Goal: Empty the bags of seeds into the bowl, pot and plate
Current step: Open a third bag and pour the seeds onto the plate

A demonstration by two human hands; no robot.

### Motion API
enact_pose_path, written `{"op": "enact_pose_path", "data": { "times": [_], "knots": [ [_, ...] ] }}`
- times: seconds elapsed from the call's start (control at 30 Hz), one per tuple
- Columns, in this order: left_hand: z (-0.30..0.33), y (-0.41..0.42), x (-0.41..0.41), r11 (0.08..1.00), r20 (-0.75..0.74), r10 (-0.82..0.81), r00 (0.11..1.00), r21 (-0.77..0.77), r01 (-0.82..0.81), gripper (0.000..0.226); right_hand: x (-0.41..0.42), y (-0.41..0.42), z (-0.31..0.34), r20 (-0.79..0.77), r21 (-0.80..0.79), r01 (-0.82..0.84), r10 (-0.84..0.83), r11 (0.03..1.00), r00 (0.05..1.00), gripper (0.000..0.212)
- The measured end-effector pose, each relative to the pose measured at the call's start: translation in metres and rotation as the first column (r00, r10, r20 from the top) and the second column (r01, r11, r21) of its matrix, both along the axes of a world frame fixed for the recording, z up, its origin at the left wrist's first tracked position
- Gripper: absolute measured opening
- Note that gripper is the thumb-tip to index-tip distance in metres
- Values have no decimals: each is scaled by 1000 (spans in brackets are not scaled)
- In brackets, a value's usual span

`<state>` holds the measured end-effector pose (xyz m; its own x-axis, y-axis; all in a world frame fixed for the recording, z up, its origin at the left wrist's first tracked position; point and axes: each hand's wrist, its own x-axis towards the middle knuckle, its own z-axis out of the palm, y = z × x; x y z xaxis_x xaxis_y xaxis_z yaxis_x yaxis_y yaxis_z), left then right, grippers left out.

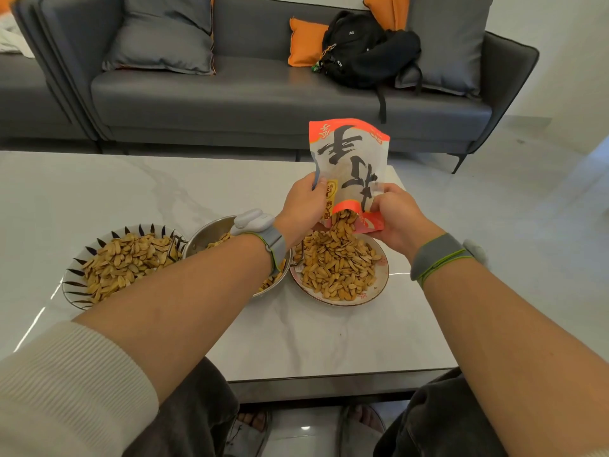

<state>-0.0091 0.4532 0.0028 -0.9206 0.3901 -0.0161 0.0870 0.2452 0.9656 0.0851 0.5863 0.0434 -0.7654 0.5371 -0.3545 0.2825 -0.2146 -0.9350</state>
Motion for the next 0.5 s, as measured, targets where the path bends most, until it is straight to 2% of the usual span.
{"op": "enact_pose_path", "data": {
  "times": [0.33, 0.5],
  "knots": [
    [0, 0, 1, 1000, 13, -3, 1000, 11, 2, 41, 0, 0, 0, 7, 18, -3, 2, 1000, 1000, 59],
    [4, -1, 2, 999, 17, 6, 1000, 43, -7, 32, 1, 3, 4, -21, 0, 0, 0, 1000, 1000, 61]
  ]
}}
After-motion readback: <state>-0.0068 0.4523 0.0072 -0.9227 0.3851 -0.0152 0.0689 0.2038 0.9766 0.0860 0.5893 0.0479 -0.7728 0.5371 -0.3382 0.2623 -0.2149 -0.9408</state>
